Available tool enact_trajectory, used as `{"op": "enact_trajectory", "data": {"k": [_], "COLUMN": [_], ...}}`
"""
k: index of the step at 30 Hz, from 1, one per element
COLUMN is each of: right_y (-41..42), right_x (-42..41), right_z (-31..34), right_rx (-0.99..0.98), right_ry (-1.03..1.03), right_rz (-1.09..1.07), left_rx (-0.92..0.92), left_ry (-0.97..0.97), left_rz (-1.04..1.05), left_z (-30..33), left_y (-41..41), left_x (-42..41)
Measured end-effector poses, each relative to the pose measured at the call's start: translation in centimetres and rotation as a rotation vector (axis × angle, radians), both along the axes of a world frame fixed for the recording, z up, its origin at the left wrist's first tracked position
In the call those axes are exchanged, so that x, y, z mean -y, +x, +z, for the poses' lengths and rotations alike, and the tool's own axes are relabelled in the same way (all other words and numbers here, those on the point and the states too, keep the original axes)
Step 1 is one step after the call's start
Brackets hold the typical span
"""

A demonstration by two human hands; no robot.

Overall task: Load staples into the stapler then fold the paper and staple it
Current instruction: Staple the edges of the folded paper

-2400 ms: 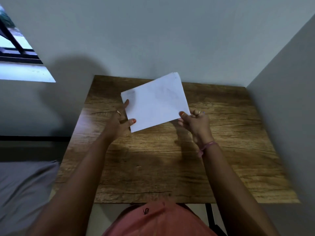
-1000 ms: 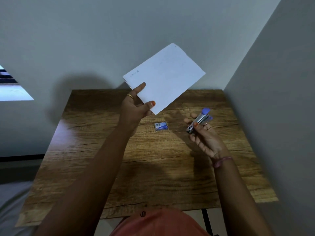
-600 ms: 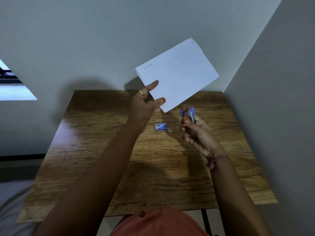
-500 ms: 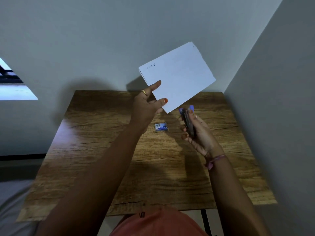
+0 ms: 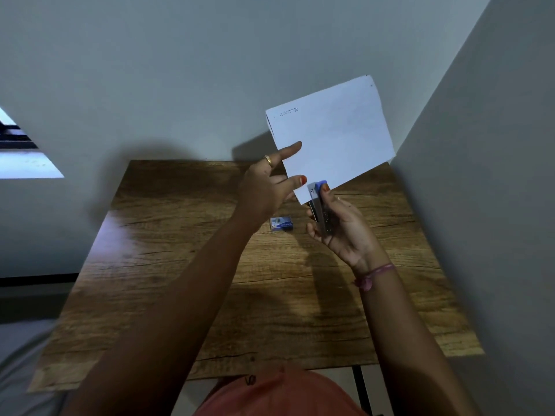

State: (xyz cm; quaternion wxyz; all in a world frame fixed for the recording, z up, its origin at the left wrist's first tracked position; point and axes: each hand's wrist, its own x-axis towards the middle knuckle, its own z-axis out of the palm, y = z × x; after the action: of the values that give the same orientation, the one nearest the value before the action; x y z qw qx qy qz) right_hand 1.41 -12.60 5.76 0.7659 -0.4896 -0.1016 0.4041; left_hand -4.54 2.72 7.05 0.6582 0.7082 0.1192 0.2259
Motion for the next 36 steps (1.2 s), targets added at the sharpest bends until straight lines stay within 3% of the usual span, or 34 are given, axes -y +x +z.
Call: {"op": "enact_trajectory", "data": {"k": [9, 13, 15, 18, 31, 36], "right_y": [0.0, 0.1, 0.1, 0.0, -0.8, -0.8], "right_x": [-0.8, -1.1, -1.2, -1.9, -3.6, -3.3], "right_z": [-0.3, -0.2, -0.1, -0.1, -0.3, -0.4], "right_rx": [-0.057, -0.018, -0.016, -0.036, -0.008, 0.002], "right_ry": [0.012, 0.02, 0.03, 0.091, 0.056, 0.079], "right_rz": [-0.027, -0.03, -0.028, -0.022, -0.087, -0.087], "left_rx": [0.09, 0.26, 0.167, 0.057, 0.022, -0.029], "left_ry": [0.061, -0.159, -0.313, -0.284, -0.472, -0.485], "left_rz": [-0.055, 0.077, 0.1, -0.058, 0.053, -0.123], "left_z": [1.0, 0.3, -0.6, -2.2, -2.5, -1.7], "left_y": [-0.4, -0.5, -0.9, -1.1, -0.5, -0.9], "left_x": [0.2, 0.5, 1.0, 2.4, 3.3, 1.3]}}
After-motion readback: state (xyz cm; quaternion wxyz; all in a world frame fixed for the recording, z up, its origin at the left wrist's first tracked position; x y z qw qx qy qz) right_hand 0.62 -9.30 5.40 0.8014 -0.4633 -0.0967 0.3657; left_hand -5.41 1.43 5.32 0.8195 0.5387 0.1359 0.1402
